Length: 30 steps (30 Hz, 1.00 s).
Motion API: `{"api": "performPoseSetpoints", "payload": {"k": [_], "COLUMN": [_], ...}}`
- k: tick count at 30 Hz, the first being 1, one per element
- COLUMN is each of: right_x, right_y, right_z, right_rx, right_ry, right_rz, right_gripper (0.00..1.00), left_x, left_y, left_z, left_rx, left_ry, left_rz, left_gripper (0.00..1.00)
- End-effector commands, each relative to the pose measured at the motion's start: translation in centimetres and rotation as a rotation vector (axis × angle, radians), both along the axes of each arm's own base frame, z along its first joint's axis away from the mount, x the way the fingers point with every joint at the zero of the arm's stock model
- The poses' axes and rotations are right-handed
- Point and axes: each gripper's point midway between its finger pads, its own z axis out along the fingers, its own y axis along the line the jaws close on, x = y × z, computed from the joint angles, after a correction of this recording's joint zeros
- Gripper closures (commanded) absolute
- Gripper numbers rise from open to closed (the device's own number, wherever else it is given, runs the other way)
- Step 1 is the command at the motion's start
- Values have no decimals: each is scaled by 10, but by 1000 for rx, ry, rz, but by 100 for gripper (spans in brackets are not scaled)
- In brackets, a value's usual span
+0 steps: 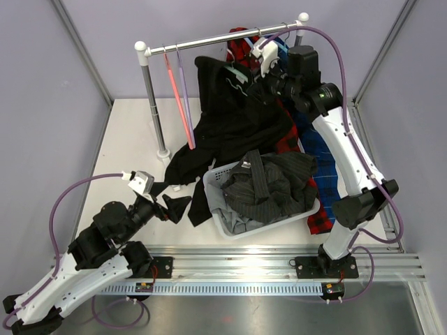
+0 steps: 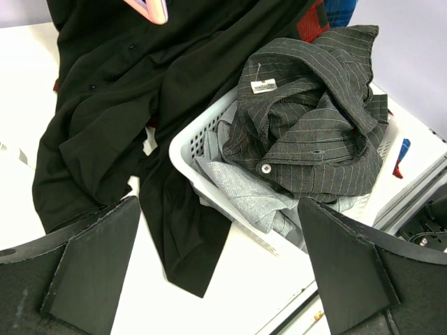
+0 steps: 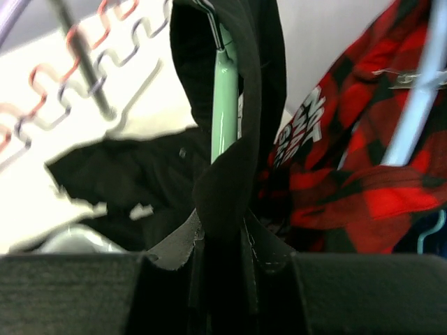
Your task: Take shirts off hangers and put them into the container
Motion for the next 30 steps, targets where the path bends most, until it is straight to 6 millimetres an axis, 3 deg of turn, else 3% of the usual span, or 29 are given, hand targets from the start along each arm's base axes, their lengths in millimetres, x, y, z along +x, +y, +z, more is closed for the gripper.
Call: {"api": "performPoseSetpoints", "payload": {"k": [1,5,8,13,18,22,25,28,30], "right_x": [-39,-61,-88,-119,-164,-198,-215,-220,-214], "right_y": [-4,-12,-16,-14,9,35,57,79,94], "right_z": [10,-30,-58,-80,-100,-92,-70,-41,-22], "right_rx": [-160,-320,-403,-496,-522,-459,-353,-266,-219], "right_ry": [-173,-175,-144,-168,-153,-119,-84,-64,-52], "right_rz": [224,368,514,718,896,964,962,907,829], "right_gripper": [100,100,100,100,100,100,100,100,100], "left_x": [3,2,1,-2,-9,-15,-23,-29,-35], "left_y": [0,2,5,18,35,37,34,35,39], "left_z": [13,7,4,8,20,31,46,59,78], "left_rx": [-44,-31,-16,2,-31,-90,-162,-217,-272], "left_ry": [-28,-16,-3,-2,-18,-19,-15,6,-3], "left_rz": [16,20,26,59,93,84,46,35,27], "left_gripper": [1,1,1,1,1,1,1,1,1]}}
